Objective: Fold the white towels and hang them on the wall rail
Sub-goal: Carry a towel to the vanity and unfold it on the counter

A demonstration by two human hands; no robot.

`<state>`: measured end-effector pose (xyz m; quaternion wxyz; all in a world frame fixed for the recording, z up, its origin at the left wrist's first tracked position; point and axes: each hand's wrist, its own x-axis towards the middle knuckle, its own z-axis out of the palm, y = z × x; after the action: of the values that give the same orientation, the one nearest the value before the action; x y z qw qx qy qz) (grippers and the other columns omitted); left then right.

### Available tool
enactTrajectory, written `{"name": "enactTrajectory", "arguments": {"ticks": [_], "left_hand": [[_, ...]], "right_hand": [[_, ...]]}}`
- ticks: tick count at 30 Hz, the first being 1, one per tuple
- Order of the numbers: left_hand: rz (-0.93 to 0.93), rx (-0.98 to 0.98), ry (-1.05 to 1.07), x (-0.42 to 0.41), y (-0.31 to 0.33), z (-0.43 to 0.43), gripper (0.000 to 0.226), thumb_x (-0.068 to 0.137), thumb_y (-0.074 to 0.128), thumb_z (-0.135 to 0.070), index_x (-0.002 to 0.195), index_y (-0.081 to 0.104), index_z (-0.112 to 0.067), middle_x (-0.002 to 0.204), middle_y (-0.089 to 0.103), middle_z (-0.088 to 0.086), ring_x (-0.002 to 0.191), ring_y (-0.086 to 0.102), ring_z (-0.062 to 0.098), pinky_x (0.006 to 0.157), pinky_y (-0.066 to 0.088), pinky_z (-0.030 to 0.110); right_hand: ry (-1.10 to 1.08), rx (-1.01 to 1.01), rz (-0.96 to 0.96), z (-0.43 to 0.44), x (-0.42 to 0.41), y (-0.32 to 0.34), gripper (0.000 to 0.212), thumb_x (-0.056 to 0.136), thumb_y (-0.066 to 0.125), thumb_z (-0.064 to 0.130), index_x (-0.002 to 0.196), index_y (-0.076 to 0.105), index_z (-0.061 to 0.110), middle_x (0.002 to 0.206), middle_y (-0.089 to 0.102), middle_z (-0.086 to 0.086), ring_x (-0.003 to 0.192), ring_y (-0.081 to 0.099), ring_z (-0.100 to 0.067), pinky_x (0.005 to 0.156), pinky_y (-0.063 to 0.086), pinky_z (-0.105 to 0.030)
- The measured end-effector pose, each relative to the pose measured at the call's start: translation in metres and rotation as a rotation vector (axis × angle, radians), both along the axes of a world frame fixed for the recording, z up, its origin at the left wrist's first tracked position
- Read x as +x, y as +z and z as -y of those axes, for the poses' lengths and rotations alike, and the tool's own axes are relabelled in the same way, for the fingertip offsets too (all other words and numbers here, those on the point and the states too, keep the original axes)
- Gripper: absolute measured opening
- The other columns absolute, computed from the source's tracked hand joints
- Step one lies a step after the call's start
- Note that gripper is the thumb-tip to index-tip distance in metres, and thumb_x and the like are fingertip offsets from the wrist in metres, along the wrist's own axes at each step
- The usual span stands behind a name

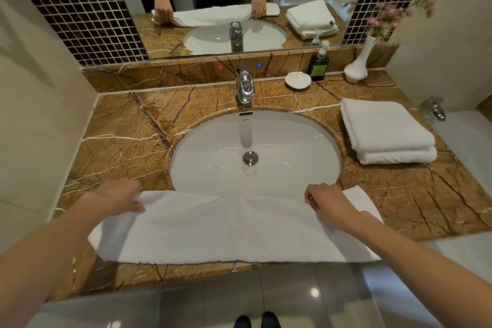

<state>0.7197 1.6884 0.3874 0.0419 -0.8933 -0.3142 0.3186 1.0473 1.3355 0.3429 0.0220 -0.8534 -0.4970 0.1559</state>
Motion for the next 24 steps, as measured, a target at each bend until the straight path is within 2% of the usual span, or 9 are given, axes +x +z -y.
{"name": "enactTrajectory", "arguments": {"ticks": [3, 6, 9, 11, 14, 16, 19, 21, 24], "left_hand": [[-0.002, 0.089, -0.004, -0.001, 0.003, 0.001, 0.046, 0.081, 0.053, -0.066, 0.107, 0.056, -0.029, 0.099, 0.061, -0.009, 0.091, 0.057, 0.011, 0.07, 0.045, 0.025], [-0.085, 0.192, -0.005, -0.003, 0.003, 0.005, 0.051, 0.082, 0.044, -0.072, 0.106, 0.057, -0.028, 0.096, 0.061, -0.009, 0.091, 0.059, 0.012, 0.079, 0.048, 0.029], [-0.13, 0.283, -0.005, 0.0, 0.001, 0.017, 0.048, 0.085, 0.043, -0.064, 0.115, 0.052, -0.028, 0.113, 0.063, -0.006, 0.108, 0.057, 0.017, 0.098, 0.035, 0.041], [-0.12, 0.307, -0.015, 0.004, -0.001, 0.027, 0.053, 0.084, 0.047, -0.054, 0.128, 0.042, -0.024, 0.129, 0.054, 0.002, 0.12, 0.048, 0.024, 0.101, 0.03, 0.048], [0.068, 0.186, -0.067, 0.015, -0.008, 0.041, 0.052, 0.087, 0.047, -0.043, 0.133, 0.038, -0.023, 0.134, 0.047, 0.006, 0.126, 0.042, 0.027, 0.108, 0.023, 0.056], [0.22, 0.104, -0.1, 0.022, -0.012, 0.053, 0.055, 0.09, 0.041, -0.043, 0.14, 0.032, -0.021, 0.138, 0.042, 0.009, 0.129, 0.038, 0.028, 0.111, 0.02, 0.055], [0.303, 0.017, -0.181, 0.032, -0.021, 0.08, 0.072, 0.093, 0.025, -0.06, 0.152, 0.005, -0.024, 0.157, 0.012, 0.013, 0.144, 0.012, 0.033, 0.116, 0.008, 0.054], [0.335, -0.052, -0.22, 0.038, -0.031, 0.098, 0.078, 0.089, 0.015, -0.071, 0.15, -0.01, -0.031, 0.157, -0.015, 0.009, 0.145, -0.011, 0.034, 0.112, -0.005, 0.059], [0.352, -0.106, -0.243, 0.038, -0.047, 0.117, 0.084, 0.083, 0.012, -0.079, 0.146, -0.021, -0.035, 0.15, -0.035, 0.008, 0.138, -0.033, 0.031, 0.108, -0.015, 0.063]], "right_hand": [[0.059, -0.046, -0.023, -0.001, 0.004, 0.003, 0.018, 0.096, 0.052, 0.027, 0.11, 0.062, 0.022, 0.103, 0.065, 0.005, 0.097, 0.057, -0.016, 0.081, 0.036, -0.03], [0.126, -0.096, 0.017, -0.002, 0.006, 0.004, 0.021, 0.095, 0.053, 0.033, 0.11, 0.064, 0.022, 0.106, 0.064, 0.005, 0.1, 0.056, -0.015, 0.08, 0.034, -0.029], [0.125, -0.056, 0.075, -0.003, 0.004, 0.007, 0.017, 0.094, 0.053, 0.035, 0.1, 0.061, 0.021, 0.1, 0.063, 0.003, 0.092, 0.056, -0.018, 0.073, 0.03, -0.03], [0.104, -0.026, 0.074, -0.003, 0.002, 0.008, 0.016, 0.095, 0.052, 0.036, 0.095, 0.057, 0.02, 0.094, 0.06, 0.003, 0.085, 0.055, -0.019, 0.071, 0.031, -0.031], [0.077, -0.028, 0.007, -0.001, 0.002, 0.01, 0.018, 0.094, 0.053, 0.037, 0.1, 0.056, 0.021, 0.091, 0.058, 0.006, 0.083, 0.054, -0.016, 0.073, 0.035, -0.03], [0.092, -0.074, -0.036, 0.0, 0.002, 0.009, 0.025, 0.093, 0.055, 0.037, 0.114, 0.057, 0.021, 0.098, 0.062, 0.007, 0.094, 0.055, -0.015, 0.082, 0.038, -0.03], [0.129, -0.155, -0.042, -0.001, 0.001, 0.006, 0.031, 0.094, 0.054, 0.035, 0.122, 0.057, 0.021, 0.112, 0.063, 0.004, 0.107, 0.053, -0.018, 0.09, 0.037, -0.033], [0.133, -0.152, -0.021, -0.002, -0.002, 0.005, 0.026, 0.094, 0.054, 0.031, 0.117, 0.058, 0.019, 0.114, 0.062, 0.0, 0.105, 0.053, -0.02, 0.085, 0.037, -0.032], [0.129, -0.087, 0.031, -0.002, -0.006, 0.008, 0.015, 0.093, 0.051, 0.025, 0.104, 0.058, 0.017, 0.103, 0.06, -0.002, 0.093, 0.054, -0.021, 0.071, 0.032, -0.03]]}}
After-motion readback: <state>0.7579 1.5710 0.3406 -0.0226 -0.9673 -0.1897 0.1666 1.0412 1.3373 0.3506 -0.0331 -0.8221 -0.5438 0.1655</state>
